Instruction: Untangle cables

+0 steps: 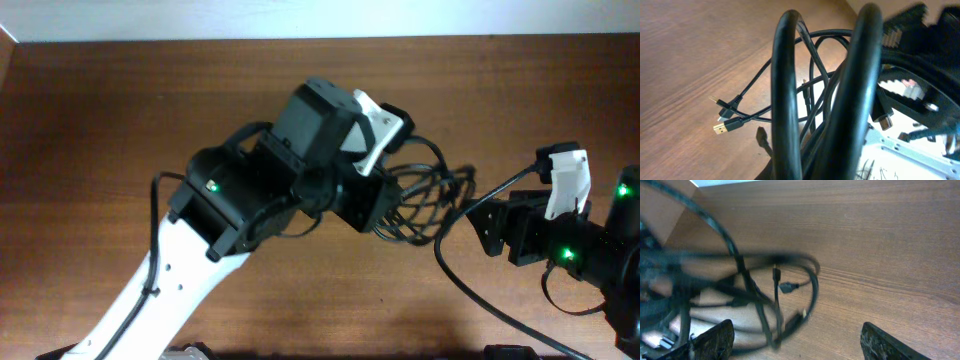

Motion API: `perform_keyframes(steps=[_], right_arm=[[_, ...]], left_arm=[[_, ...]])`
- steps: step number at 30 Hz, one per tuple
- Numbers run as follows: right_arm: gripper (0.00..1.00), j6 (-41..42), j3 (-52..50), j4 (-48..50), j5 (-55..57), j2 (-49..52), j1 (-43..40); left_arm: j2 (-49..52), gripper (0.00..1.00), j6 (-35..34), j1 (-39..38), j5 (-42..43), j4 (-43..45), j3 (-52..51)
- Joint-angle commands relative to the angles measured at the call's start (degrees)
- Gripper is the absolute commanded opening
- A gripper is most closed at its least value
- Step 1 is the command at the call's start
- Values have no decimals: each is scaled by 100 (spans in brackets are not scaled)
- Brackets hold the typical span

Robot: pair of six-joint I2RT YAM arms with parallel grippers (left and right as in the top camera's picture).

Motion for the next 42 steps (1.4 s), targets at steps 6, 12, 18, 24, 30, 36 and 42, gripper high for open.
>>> perform_keyframes(steps=[6,12,18,24,30,36,42], right_arm=[[80,1213,17,28,1974,203,-13],[80,1600,17,-66,2500,422,-13],[80,1904,17,-127,2562,564,-13],[80,2011,17,-319,2559,562,-11],[80,1982,17,-339,2275,420,-11],[81,1801,17,-245,2052,-201,-11],[86,-85,17,11,-229,-691,-11]], left_arm=[[-63,0,-57,-264,426,76,76],[-236,0,-57,-264,490,81,76],[-697,0,-55,-243,251,81,76],[-1080,0,-57,-243,-433,74,76],[-1137,0,-55,-243,-896,-26,74],[-1137,0,-59,-245,-1196,-118,74],[-1108,0,-356,-249,-1193,63,74]])
